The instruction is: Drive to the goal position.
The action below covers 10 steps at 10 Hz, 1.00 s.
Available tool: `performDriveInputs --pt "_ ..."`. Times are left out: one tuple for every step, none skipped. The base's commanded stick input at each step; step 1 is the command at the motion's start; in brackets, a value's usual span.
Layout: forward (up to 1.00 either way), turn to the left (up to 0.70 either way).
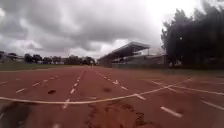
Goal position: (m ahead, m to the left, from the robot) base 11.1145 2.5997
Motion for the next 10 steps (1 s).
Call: performDriveInputs --pt "0.70 0.00" --pt "0.70 0.00" --pt "0.70 0.00" --pt "0.70 0.00" --pt "0.70 0.00" --pt "0.70 0.00" --pt "0.70 0.00" --pt "0.70 0.00" --pt "0.70 0.00" --pt "0.70 0.00"
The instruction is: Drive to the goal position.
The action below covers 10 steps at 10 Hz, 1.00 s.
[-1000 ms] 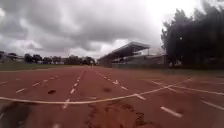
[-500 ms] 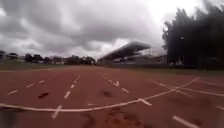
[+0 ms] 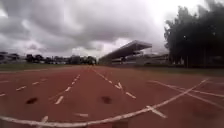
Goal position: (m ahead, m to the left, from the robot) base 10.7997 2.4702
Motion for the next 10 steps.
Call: performDriveInputs --pt "0.70 0.00" --pt "0.70 0.00" --pt "0.70 0.00" --pt "0.70 0.00" --pt "0.70 0.00" --pt "0.70 0.00" --pt "0.70 0.00" --pt "0.70 0.00" --pt "0.70 0.00" --pt "0.70 0.00"
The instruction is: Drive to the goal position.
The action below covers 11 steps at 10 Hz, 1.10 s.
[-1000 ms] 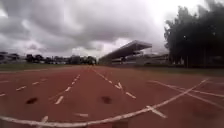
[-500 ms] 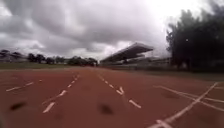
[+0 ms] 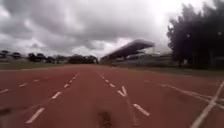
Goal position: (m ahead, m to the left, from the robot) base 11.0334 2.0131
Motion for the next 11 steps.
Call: performDriveInputs --pt "0.70 0.00" --pt "0.70 0.00" --pt "0.70 0.00" --pt "0.70 0.00" --pt "0.70 0.00" --pt "0.70 0.00" --pt "0.70 0.00" --pt "0.70 0.00" --pt "0.70 0.00" --pt "0.70 0.00" --pt "0.70 0.00"
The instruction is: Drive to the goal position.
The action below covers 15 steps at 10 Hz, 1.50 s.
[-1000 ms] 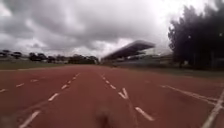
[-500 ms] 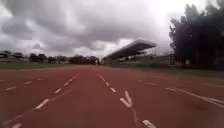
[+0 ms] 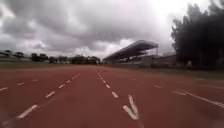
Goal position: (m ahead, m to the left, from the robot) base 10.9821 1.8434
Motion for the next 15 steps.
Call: performDriveInputs --pt "0.70 0.00" --pt "0.70 0.00" --pt "0.70 0.00" --pt "0.70 0.00" --pt "0.70 0.00" --pt "0.70 0.00" --pt "0.70 0.00" --pt "0.70 0.00" --pt "0.70 0.00" --pt "0.70 0.00" --pt "0.70 0.00" --pt "0.70 0.00" --pt "0.70 0.00" --pt "0.70 0.00" --pt "0.70 0.00"
